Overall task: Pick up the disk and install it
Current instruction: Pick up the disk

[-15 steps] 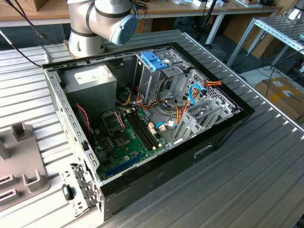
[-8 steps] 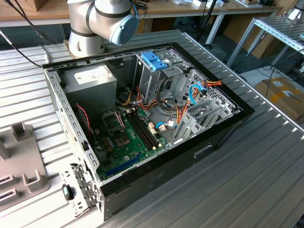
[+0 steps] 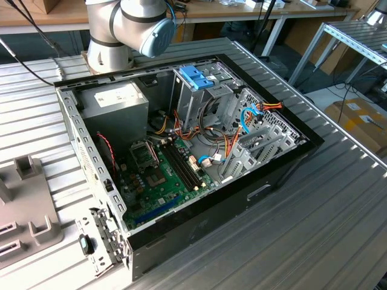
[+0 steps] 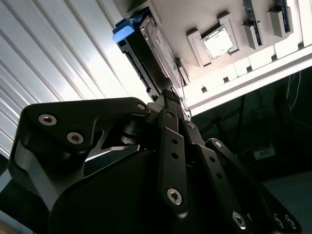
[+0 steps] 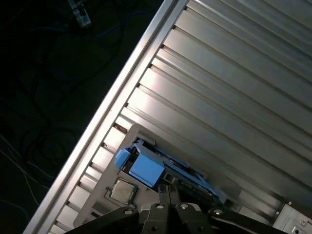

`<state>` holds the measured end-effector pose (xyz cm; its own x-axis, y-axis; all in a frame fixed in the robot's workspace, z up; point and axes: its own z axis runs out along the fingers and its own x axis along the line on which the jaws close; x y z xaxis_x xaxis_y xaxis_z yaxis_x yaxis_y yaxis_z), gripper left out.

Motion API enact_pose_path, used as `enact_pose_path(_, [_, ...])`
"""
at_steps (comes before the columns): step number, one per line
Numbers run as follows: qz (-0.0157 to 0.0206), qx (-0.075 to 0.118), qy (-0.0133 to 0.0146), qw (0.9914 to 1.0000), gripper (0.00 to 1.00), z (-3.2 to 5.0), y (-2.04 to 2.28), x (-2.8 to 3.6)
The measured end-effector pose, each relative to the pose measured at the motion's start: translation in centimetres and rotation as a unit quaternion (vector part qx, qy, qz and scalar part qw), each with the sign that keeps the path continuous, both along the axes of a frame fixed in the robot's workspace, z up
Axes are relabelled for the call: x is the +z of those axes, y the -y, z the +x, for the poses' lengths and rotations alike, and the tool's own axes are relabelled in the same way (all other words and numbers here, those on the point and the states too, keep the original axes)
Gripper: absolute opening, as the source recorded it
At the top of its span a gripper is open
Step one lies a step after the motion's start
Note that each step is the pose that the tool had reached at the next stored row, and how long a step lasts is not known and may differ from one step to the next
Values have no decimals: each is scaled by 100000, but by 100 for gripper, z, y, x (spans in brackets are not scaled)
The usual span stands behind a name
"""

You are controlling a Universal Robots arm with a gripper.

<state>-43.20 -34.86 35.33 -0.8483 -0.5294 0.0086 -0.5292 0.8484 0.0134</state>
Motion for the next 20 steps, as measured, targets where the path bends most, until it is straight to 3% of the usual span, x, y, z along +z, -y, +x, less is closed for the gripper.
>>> enact_pose_path(4, [1, 2354, -1, 99972, 11, 0, 0, 0])
enact_pose_path(20, [-24, 3201, 2, 99949, 11, 0, 0, 0])
